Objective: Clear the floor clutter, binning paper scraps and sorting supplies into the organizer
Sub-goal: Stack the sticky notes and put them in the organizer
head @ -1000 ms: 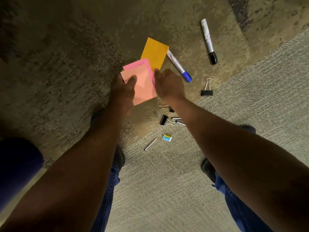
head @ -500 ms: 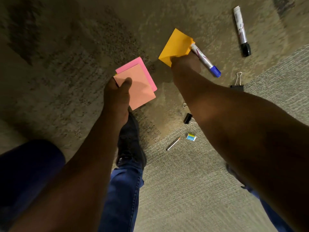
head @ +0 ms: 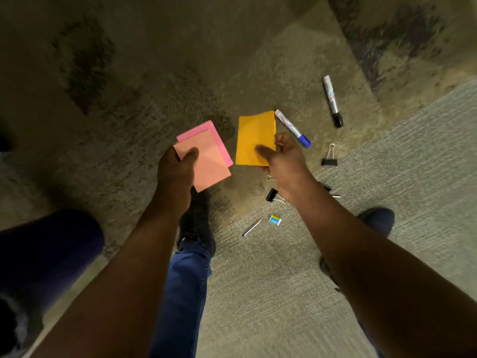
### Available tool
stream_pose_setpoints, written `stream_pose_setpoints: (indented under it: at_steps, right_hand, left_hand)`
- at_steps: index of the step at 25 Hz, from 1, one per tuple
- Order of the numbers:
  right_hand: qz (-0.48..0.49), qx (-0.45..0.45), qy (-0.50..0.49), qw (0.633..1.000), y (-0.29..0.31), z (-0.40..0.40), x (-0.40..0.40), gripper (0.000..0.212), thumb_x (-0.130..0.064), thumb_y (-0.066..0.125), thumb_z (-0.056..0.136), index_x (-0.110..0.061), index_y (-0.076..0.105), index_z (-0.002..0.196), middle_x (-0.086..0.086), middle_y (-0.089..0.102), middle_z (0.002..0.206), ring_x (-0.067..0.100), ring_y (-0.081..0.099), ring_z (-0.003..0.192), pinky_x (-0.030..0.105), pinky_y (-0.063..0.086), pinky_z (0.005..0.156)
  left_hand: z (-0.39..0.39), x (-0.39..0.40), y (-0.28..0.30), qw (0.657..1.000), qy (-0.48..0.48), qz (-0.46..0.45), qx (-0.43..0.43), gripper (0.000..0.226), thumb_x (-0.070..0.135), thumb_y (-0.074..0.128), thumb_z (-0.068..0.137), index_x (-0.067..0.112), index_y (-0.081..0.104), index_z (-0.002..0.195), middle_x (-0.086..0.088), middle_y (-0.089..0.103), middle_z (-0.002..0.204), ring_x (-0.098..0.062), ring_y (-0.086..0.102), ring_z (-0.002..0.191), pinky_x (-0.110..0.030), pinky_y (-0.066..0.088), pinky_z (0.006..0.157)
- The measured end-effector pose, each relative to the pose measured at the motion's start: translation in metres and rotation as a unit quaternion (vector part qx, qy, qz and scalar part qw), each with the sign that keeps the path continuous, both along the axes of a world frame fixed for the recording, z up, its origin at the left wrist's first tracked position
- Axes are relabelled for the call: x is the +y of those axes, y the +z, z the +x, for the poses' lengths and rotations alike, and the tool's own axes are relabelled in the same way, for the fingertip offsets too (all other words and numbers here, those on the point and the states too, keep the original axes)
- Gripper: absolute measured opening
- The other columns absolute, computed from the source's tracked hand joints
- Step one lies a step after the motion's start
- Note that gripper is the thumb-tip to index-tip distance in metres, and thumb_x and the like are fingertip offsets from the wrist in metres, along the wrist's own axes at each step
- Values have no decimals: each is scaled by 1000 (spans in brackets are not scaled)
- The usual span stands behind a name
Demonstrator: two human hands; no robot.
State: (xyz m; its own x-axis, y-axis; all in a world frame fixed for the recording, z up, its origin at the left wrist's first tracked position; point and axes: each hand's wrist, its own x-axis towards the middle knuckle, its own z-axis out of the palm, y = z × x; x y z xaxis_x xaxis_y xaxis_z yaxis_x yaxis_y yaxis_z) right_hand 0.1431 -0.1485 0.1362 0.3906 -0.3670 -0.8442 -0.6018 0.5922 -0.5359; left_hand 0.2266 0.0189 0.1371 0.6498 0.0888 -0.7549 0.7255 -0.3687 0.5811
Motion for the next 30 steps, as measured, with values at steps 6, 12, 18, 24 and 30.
stream_pose_setpoints:
  at_steps: [6, 12, 18, 24, 30]
  right_hand:
    - [-42, -91, 85, 991, 163, -20, -34, 46, 1, 57, 90, -25, 42, 125, -1, 70, 100, 12, 66, 89, 35, 55, 82]
    - [-387, -54, 284, 875, 334, -39, -34, 19, -20, 52, 95, -7, 57, 108, 9, 55, 107, 28, 50, 102, 32, 37, 85]
    - [-388, -93, 338, 853, 478, -54, -34, 37, -28, 49, 96, -13, 47, 130, 9, 60, 124, 30, 55, 111, 35, 42, 85]
    - [-326, -159, 367, 857, 568, -47, -18, 35, -30, 65, 88, -19, 49, 116, 2, 64, 111, 20, 61, 98, 33, 49, 80]
    - [-266, -242, 359, 861, 633, 13, 69, 33, -28, 49, 96, -26, 41, 128, -1, 58, 118, 18, 58, 102, 37, 50, 87]
  left_hand:
    - [-28, -34, 139, 995, 2, -90, 41, 18, 11, 56, 95, 15, 61, 112, -11, 69, 112, -24, 65, 93, -41, 51, 86]
    - [-58, -81, 318, 970, 92, -223, 29, 11, 17, 50, 97, 17, 61, 100, -5, 72, 96, -21, 65, 87, -42, 51, 85]
    - [-95, -98, 463, 948, 148, -281, -14, 13, 21, 50, 97, 21, 59, 107, -6, 70, 104, -22, 67, 90, -43, 54, 81]
    - [-102, -56, 562, 929, 163, -324, -69, 47, 3, 48, 93, 38, 44, 125, -5, 61, 119, -26, 63, 98, -46, 56, 73]
    - [-45, 14, 643, 938, 132, -217, -235, 41, 8, 48, 94, 37, 40, 123, 8, 56, 108, -7, 64, 84, -31, 57, 68]
